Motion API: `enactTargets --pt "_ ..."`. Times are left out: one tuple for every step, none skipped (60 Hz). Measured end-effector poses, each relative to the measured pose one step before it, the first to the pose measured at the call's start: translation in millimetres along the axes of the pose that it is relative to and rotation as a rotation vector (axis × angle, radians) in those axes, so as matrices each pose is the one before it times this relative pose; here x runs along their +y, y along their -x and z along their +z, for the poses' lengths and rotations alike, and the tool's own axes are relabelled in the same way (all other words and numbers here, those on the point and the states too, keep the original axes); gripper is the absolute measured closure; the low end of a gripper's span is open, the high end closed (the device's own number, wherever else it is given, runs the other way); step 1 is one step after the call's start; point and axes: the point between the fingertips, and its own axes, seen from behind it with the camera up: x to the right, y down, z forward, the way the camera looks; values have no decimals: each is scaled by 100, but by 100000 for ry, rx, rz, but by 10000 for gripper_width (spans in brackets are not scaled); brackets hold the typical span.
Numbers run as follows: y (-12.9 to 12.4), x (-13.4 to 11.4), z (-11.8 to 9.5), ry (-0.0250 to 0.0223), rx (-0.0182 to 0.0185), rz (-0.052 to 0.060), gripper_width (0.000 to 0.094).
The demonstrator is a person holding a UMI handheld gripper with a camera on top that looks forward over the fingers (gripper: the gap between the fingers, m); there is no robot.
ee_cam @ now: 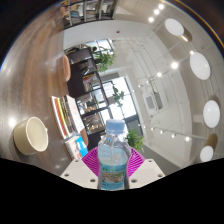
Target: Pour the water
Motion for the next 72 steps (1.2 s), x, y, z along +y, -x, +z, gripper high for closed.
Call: enactTargets --pt "-255 42 -122 766 -4 6614 636" --pt "-343 110 -252 962 194 6804 626" --pt "197 -284 -124 1053 -187 6573 620" --pt "350 -109 -344 979 -843 6399 620" --pt "107 114 -223 974 -552 6178 622" --pt "-35 255 -150 999 -324 6376 618" --pt "-1462 1656 337 502 -225 5891 621" --pt "25 322 -39 1048 -370 6127 625" --pt "-17 460 -56 1270 -316 5758 620" --pt "11 447 -109 1245 -478 5641 622" --pt "6 433 -125 1143 -477 5659 623" --pt "23 443 -123 1084 -554 5446 622" --pt "60 432 -69 1006 -694 5038 621" --pt "8 454 -103 964 -792 4579 624" --pt "216 1264 469 325 -109 4111 620" --pt "-1461 194 -252 744 -797 3636 624" --pt "-228 418 25 687 -267 3123 622" --pt "-149 540 48 1046 -403 2927 619" --pt "-80 585 95 1146 -336 2716 621" --pt "-80 607 46 1304 -452 2492 619" --pt "-36 616 76 1372 -478 2406 620" --pt "903 939 345 944 -179 2565 622" --pt "-595 821 170 1004 -563 2113 620" --pt "-37 461 176 1066 -396 1857 619" --pt "-10 437 128 980 -470 1594 620" --pt "-51 417 81 886 -425 1411 623" --pt "-740 393 25 785 -496 1134 620" --pt "-324 334 -7 596 -183 1195 622" --pt "-358 357 73 318 -16 963 621" --pt "1429 672 313 8 633 602 621" --pt "-608 492 301 145 -31 -134 621" --pt "-250 236 48 205 184 -557 622" --pt "-298 258 -17 303 320 -553 618" --pt "-386 280 11 359 425 -265 619" --pt "-359 325 -5 426 377 165 619" --pt "-287 428 33 548 137 415 617" --pt "-161 449 -6 774 -210 533 620" --pt "901 425 301 853 -79 590 620" --pt "469 920 493 1100 -342 808 620" --pt "-80 746 53 1706 -417 776 621" --pt "-28 -751 -116 -3273 -228 830 620" --pt "-128 65 13 -984 244 -415 617" --pt "-130 326 -61 739 23 -365 617" --pt "-66 -78 -61 -464 -184 108 621" --pt "-127 -112 -16 742 140 467 617" --pt "80 34 -161 -98 145 481 618" --pt "-5 48 -62 40 131 87 618" --pt "65 53 1 -33 -3 -321 616" --pt "72 27 -1 -49 51 -467 601" --pt "42 -23 5 -68 216 -438 599" --pt "117 37 9 127 -63 -496 582" --pt "25 3 -42 3 191 -362 569" --pt "27 9 8 30 183 -283 542" --pt "-12 23 10 34 348 25 516" --pt "-53 42 0 67 459 4 494" --pt "4 50 13 151 250 -119 473" --pt "33 57 -14 221 198 -296 453" --pt "-19 95 -58 503 325 -296 437" --pt "-55 165 -101 817 350 -87 412" --pt "-58 176 -175 885 418 158 366" --pt "-459 -127 -457 798 47 282 320" --pt "8 109 -219 538 200 295 267" --pt "18 36 -271 263 -55 251 205" --pt "14 30 -349 112 -69 244 153" --pt "16 26 -339 72 51 208 110" --pt "-16 32 -433 114 108 307 75" --pt "68 84 -443 262 -24 458 70" --pt "-73 179 -515 354 800 764 72" --pt "-89 151 -566 255 640 678 73" --pt "6 169 -523 315 275 478 78" --pt "97 195 -524 361 100 371 79" --pt "48 199 -540 458 97 447 78"
